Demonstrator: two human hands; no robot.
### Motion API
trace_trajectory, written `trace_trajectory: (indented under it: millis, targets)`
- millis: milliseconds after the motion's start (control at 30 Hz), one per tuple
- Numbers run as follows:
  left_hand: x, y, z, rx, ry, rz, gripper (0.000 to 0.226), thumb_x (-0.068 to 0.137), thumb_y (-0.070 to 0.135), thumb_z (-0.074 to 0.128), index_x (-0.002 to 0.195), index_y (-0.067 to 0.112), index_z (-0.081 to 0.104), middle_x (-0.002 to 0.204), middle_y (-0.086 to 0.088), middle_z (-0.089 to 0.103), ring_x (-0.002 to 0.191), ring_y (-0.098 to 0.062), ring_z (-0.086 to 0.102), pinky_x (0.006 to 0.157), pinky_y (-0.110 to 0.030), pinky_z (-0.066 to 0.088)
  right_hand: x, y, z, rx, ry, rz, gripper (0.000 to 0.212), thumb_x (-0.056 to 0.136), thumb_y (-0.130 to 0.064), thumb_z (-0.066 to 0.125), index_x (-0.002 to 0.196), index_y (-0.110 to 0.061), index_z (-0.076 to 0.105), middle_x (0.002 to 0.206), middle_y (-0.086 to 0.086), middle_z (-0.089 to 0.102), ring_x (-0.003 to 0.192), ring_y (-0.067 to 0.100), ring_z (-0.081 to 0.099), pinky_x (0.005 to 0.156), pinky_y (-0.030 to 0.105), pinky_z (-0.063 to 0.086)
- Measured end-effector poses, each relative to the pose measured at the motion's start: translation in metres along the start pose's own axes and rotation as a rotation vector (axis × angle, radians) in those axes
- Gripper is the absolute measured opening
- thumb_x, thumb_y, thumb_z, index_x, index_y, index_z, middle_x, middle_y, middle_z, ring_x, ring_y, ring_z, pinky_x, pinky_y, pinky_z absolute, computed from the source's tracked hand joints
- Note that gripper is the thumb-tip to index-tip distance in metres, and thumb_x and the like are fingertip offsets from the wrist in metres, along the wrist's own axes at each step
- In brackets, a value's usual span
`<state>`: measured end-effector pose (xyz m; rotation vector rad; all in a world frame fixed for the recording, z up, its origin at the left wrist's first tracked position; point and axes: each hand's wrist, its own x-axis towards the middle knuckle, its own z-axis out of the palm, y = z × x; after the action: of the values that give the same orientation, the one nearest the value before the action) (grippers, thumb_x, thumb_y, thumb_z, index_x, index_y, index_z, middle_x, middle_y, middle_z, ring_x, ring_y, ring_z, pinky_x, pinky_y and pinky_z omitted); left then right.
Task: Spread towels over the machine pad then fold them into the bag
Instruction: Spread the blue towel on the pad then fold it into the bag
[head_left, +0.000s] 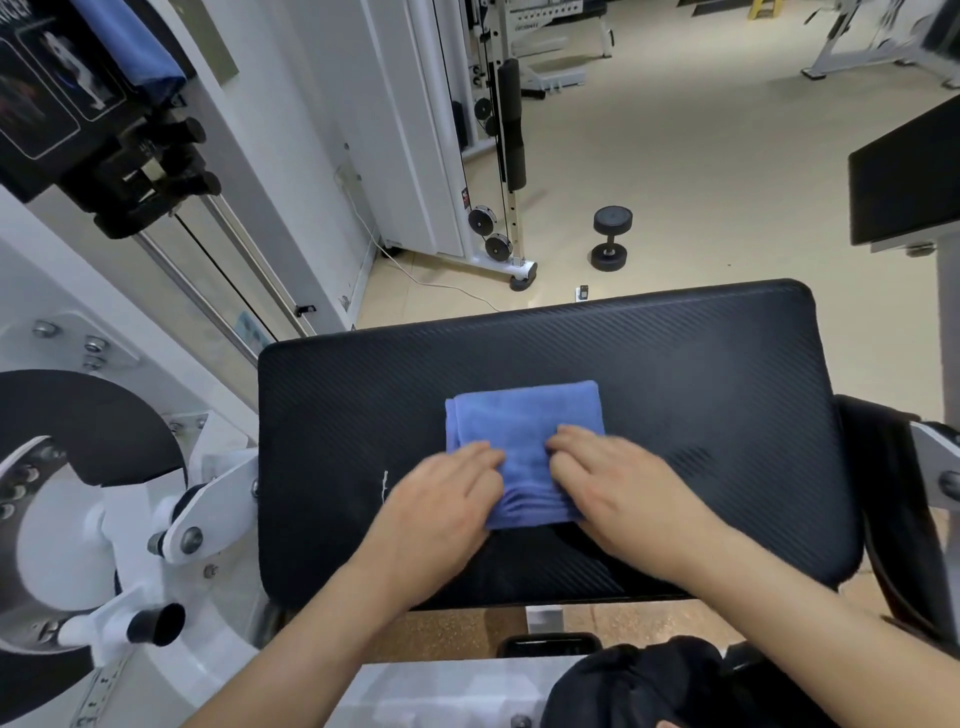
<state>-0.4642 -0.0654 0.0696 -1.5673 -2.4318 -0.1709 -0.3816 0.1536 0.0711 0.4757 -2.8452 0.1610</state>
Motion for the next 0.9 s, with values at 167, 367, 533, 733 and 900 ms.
trace_trajectory:
  millis: [167, 367, 533, 733, 900]
  targets:
    - [-0.022, 0.017, 0.025, 0.054, -0.035, -0.030, 0.016, 0.080, 0.019, 0.063, 0.094, 0.016, 0.059, 0.121, -0.003, 0.066, 0.109, -0.020, 0.062, 0.088, -0.034, 0.045, -0.024, -0.009, 0.024, -0.009, -0.049, -0.031, 0.025, 0.068, -0.011, 0.078, 0.091, -0.012, 0.068, 0.111, 0.009, 0.070, 0.112, 0.028, 0.065, 0.081, 0.034, 0.057]
    - [-0.016, 0.023, 0.026, 0.181, 0.001, -0.127, 0.024, 0.077, 0.019, 0.061, 0.101, 0.014, 0.063, 0.093, -0.001, 0.062, 0.081, -0.022, 0.058, 0.076, -0.035, 0.043, -0.029, -0.007, 0.031, 0.003, 0.040, -0.066, 0.019, 0.083, -0.010, 0.043, 0.093, -0.013, 0.059, 0.110, 0.011, 0.064, 0.110, 0.028, 0.062, 0.081, 0.034, 0.057]
    - [-0.015, 0.008, 0.013, -0.143, -0.137, -0.222, 0.033, 0.077, 0.035, 0.054, 0.105, 0.026, 0.067, 0.101, 0.017, 0.063, 0.095, -0.012, 0.055, 0.073, -0.032, 0.046, -0.019, -0.005, 0.025, 0.159, -0.043, 0.141, 0.034, 0.068, -0.004, 0.070, 0.095, -0.018, 0.057, 0.088, 0.001, 0.060, 0.052, 0.025, 0.057, 0.039, 0.028, 0.036]
    - [-0.001, -0.015, 0.005, -0.517, -0.107, -0.566, 0.036, 0.088, 0.054, 0.043, 0.085, 0.021, 0.059, 0.073, 0.006, 0.059, 0.075, -0.009, 0.055, 0.076, -0.037, 0.045, -0.001, 0.020, 0.009, 0.578, -0.012, 0.348, 0.011, 0.091, -0.026, 0.064, 0.102, -0.024, 0.065, 0.083, -0.013, 0.065, 0.075, 0.011, 0.058, 0.071, 0.030, 0.045]
    - [0.025, -0.007, 0.008, -0.354, -0.021, -0.664, 0.034, 0.102, 0.042, 0.037, 0.081, 0.016, 0.043, 0.060, 0.002, 0.055, 0.061, -0.024, 0.056, 0.072, -0.035, 0.035, 0.007, 0.027, 0.012, 0.774, 0.095, 0.549, 0.009, 0.086, -0.022, 0.071, 0.094, -0.020, 0.067, 0.079, -0.009, 0.068, 0.074, 0.009, 0.062, 0.072, 0.025, 0.047]
